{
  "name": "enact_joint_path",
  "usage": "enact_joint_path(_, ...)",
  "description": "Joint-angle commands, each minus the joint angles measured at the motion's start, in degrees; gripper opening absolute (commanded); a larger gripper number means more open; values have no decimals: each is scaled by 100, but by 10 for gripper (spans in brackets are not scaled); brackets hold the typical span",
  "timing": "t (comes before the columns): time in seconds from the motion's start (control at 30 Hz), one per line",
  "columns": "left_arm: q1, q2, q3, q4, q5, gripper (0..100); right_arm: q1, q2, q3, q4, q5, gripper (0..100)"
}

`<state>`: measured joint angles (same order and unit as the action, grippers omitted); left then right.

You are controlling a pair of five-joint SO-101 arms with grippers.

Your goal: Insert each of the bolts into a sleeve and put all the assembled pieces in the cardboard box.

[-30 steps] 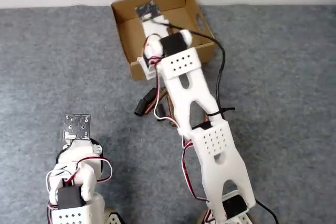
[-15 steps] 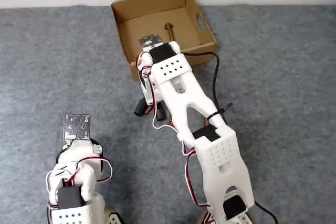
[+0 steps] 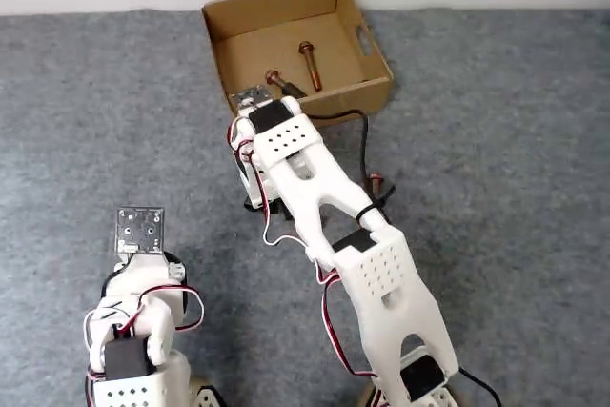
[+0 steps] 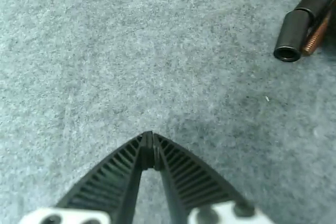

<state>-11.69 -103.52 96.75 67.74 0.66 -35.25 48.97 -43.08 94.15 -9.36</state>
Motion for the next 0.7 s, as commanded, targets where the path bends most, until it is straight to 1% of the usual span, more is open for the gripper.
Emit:
enact_joint_path(0.0, -26, -35, -22, -70, 0, 6, 57, 75, -26, -295, 237, 166)
enact_joint_path(0.23, -18, -35, -22, -70, 0, 6, 40, 479, -26, -532, 369, 161)
enact_joint_path(0.3, -18, -35, -22, -70, 0, 6, 48, 549, -26, -497, 369, 110)
enact_joint_path(0.37, -18, -35, -22, -70, 0, 6, 57, 549, -26, -479, 369, 22)
enact_joint_path(0.4, -18, -35, -22, -70, 0, 6, 57, 541, -26, -462, 369, 1)
enact_joint_path(0.47, -18, -35, -22, -70, 0, 6, 57, 532, -44, -391, 369, 31)
enact_joint_path(0.53, -18, -35, -22, -70, 0, 6, 57, 532, -220, -259, 360, 9)
enact_joint_path(0.6, -18, -35, -22, -70, 0, 6, 57, 532, -589, 40, 316, 11)
enact_joint_path(0.67, -18, -35, -22, -70, 0, 6, 57, 532, -1152, 514, 35, 8)
